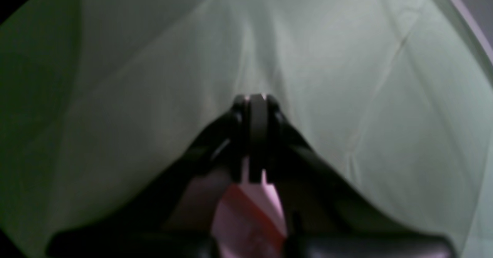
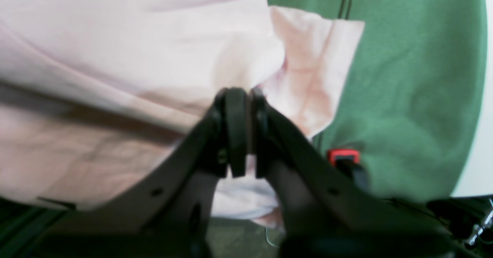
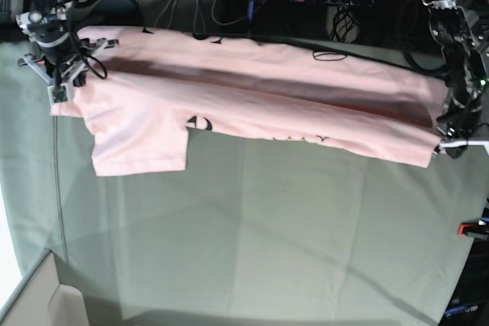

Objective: Layout the t-shirt on the table in an organized manner, then fold the t-shirt properly
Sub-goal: 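Regrasp the folded shirt ends with both grippers and straighten it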

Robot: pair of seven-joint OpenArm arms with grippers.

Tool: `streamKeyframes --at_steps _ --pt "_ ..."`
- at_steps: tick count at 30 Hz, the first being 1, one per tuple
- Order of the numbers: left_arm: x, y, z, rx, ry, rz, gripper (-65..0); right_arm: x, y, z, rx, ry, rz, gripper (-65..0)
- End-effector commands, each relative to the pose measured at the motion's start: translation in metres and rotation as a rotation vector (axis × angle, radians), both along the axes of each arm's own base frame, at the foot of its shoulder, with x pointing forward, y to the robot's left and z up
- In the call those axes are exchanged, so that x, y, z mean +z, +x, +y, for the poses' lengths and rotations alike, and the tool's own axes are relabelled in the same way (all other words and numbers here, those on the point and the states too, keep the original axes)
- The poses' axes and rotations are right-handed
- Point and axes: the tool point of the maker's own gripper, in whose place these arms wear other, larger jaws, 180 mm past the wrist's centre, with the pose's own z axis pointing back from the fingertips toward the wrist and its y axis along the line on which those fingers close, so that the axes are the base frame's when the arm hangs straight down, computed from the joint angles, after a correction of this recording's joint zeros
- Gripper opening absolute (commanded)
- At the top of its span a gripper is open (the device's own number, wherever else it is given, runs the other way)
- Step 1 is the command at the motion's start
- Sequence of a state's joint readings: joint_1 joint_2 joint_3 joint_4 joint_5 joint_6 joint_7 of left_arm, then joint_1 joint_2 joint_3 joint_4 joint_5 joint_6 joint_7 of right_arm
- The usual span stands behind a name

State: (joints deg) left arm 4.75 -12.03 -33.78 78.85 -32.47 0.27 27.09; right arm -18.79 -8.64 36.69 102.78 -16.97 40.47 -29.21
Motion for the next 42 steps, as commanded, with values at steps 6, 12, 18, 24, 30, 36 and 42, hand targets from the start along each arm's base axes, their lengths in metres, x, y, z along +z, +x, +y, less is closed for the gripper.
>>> streamKeyframes --at_steps 6,12,18,24,30,36,42 --pt "-0.001 -0.004 0.008 0.014 0.014 0.0 -65.0 -0.01 -0.004 0.005 0.005 0.038 -0.031 -65.0" --pt "-0.009 -0.009 0.009 0.016 0.015 0.025 -65.0 -0.02 -0.016 0.008 0.005 0.059 -0.009 -65.0" --pt "-0.034 -0.02 0.01 0.036 -0.027 0.084 -65.0 -0.024 -0.022 0.009 0.008 0.058 0.009 -64.7" --pt "-0.04 -0.022 0.008 0.035 -0.043 0.099 -64.6 -0.022 -0.022 0.007 0.008 0.05 0.008 -59.7" --pt "-0.041 -0.023 0.008 0.034 -0.043 0.102 -48.7 -0.009 -0.018 -0.008 0.015 0.002 -0.01 -36.6" --pt "-0.041 -0.024 0.008 0.034 -0.042 0.105 -31.4 0.05 0.0 -0.047 -0.1 -0.054 -0.202 -29.0" --pt "-0.042 -0.025 0.008 0.034 -0.042 0.106 -18.5 0.059 0.065 -0.033 -0.045 0.005 -0.294 -29.0"
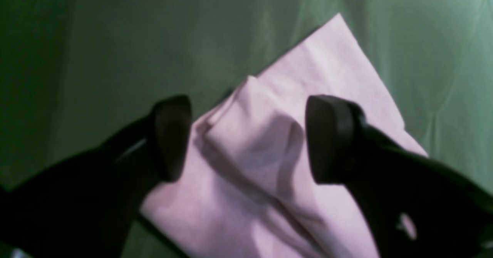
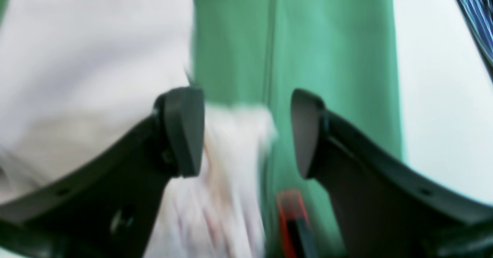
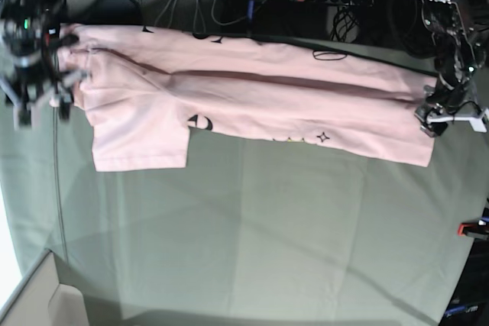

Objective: Layout the t-shirt on the table in an organized manner, then fold the t-shirt properly
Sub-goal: 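Regrasp the folded shirt ends with both grippers and straighten it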

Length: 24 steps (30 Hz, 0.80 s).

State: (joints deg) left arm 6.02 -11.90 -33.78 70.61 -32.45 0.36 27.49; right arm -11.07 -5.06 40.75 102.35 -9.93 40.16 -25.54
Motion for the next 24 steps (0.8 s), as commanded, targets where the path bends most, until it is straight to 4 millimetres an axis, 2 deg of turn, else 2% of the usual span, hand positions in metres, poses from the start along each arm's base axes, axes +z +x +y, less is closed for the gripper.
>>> streamKeyframes --at_steps 1,7,11,14,17,20,21,22,24 --pt "0.015 0.009 0.009 0.0 0.032 -0.043 -18.1 0.006 0.017 -0.001 0.015 -0.001 -0.026 -29.0" --pt "0.013 0.003 0.011 -0.001 0.038 -0.029 -18.2 -0.031 0.084 0.012 0.07 0.101 0.073 -29.0" --pt "0.011 0.0 0.012 0.0 0.039 -0.023 -18.2 -0.061 0.107 0.016 0.081 0.139 0.169 -29.0" --pt "0.012 0.0 0.013 0.0 0.04 -0.023 -18.2 -0.085 0.111 0.025 0.1 0.189 0.242 -29.0" --pt "0.012 0.0 0.013 0.0 0.04 -0.023 -18.2 -0.099 0.108 0.029 0.111 0.213 0.269 -29.0" --pt "0.012 0.0 0.013 0.0 0.041 -0.024 -18.2 -0.108 0.1 0.033 0.116 0.228 0.284 -29.4" --pt "0.012 0.0 0.013 0.0 0.041 -0.024 -18.2 -0.113 0.092 0.034 0.117 0.226 0.299 -30.5" --pt "0.012 0.0 0.013 0.0 0.041 -0.024 -18.2 -0.117 0.086 0.034 0.118 0.227 0.305 -33.4" --pt "0.012 0.0 0.013 0.0 0.041 -0.024 -18.2 -0.119 0.082 0.034 0.117 0.226 0.304 -44.0"
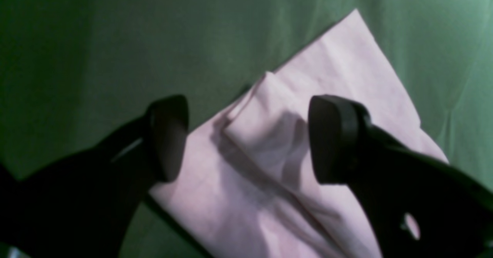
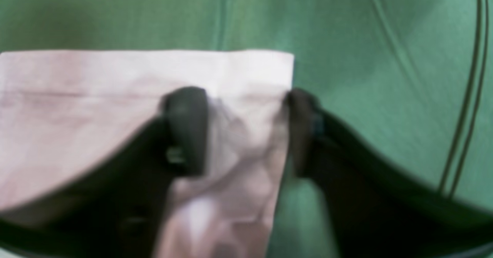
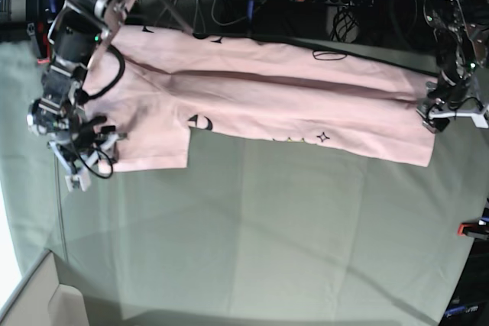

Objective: Layout the t-shirt on the table in an organized manner, then fold the t-shirt properly
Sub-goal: 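Regrasp the folded shirt ends with both grippers and straighten it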

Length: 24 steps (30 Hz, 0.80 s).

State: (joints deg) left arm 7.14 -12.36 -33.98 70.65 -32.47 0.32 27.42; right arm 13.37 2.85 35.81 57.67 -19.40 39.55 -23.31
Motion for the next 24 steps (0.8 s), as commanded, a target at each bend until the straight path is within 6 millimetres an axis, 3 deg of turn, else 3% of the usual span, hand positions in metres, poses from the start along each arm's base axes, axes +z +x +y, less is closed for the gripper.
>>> streamKeyframes --at_steps 1,3,4,8,15,19,24 --pt "0.015 0.009 0.008 -0.002 0.032 -0.041 -18.3 -0.008 -0.01 -0.001 0.019 -0.021 0.071 -50.4" --pt "0.015 0.009 0.008 -0.002 0.032 -0.041 -18.3 -0.007 -0.01 -0.002 0.014 -0.023 0.071 -63.7" --pt "0.015 0.009 0.008 -0.002 0.032 -0.041 -18.3 -0.004 -0.009 -0.006 0.008 -0.03 0.062 -65.0" --pt "0.015 0.009 0.008 -0.002 0.032 -0.041 -18.2 0.017 -0.018 -0.016 -0.006 -0.101 -0.001 -65.0" --pt "0.021 0.013 0.009 -0.005 0.044 -0.061 -17.9 0.086 -0.028 -0.013 -0.03 -0.24 -0.168 -65.0" --pt "0.032 0.019 0.008 -0.015 0.055 -0.084 -17.9 0.102 -0.056 -0.011 -0.039 -0.294 -0.183 -65.0" --pt "0.036 0.022 0.008 -0.018 0.059 -0.097 -17.8 0.102 -0.089 -0.011 -0.034 -0.33 -0.146 -65.0"
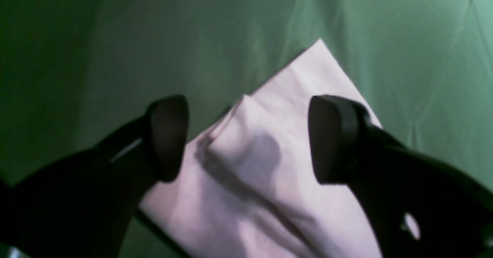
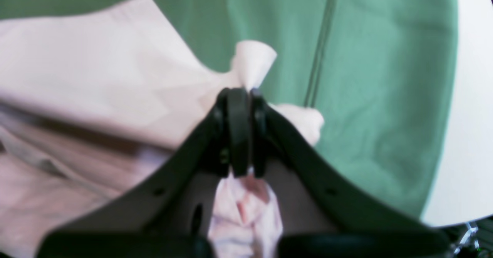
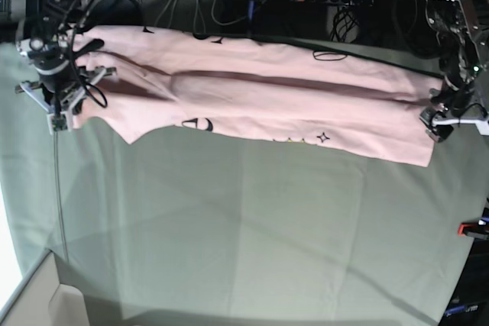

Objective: Layout the t-shirt on the table in an organized manner, then fold the t-shirt properly
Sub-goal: 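Regrasp the folded shirt ends with both grippers and straighten it, then lift the shirt end with the left gripper and fold it toward the right gripper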

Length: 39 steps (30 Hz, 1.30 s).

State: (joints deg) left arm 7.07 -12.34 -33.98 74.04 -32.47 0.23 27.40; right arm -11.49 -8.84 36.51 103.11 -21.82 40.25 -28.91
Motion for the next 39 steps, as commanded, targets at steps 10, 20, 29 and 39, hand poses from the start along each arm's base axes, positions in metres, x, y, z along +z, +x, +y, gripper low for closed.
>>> streamKeyframes --at_steps 10,20,29,39 --pt "0.016 0.011 0.008 -0.002 0.032 -0.046 -17.8 0.001 -0.028 -0.019 -0.059 -0.017 0.001 -65.0" --pt "0.02 0.016 0.008 -0.002 0.032 -0.058 -17.8 -0.026 -0.042 -0.02 -0.099 0.052 0.053 -65.0" --pt "0.023 0.025 0.013 -0.003 0.041 -0.062 -17.7 -0.029 -0.043 -0.014 -0.098 0.082 0.047 -65.0" --pt "-0.009 0.026 -0.002 -0.046 0.008 0.019 -17.9 -0.028 -0.041 -0.014 -0.096 0.082 0.044 -65.0"
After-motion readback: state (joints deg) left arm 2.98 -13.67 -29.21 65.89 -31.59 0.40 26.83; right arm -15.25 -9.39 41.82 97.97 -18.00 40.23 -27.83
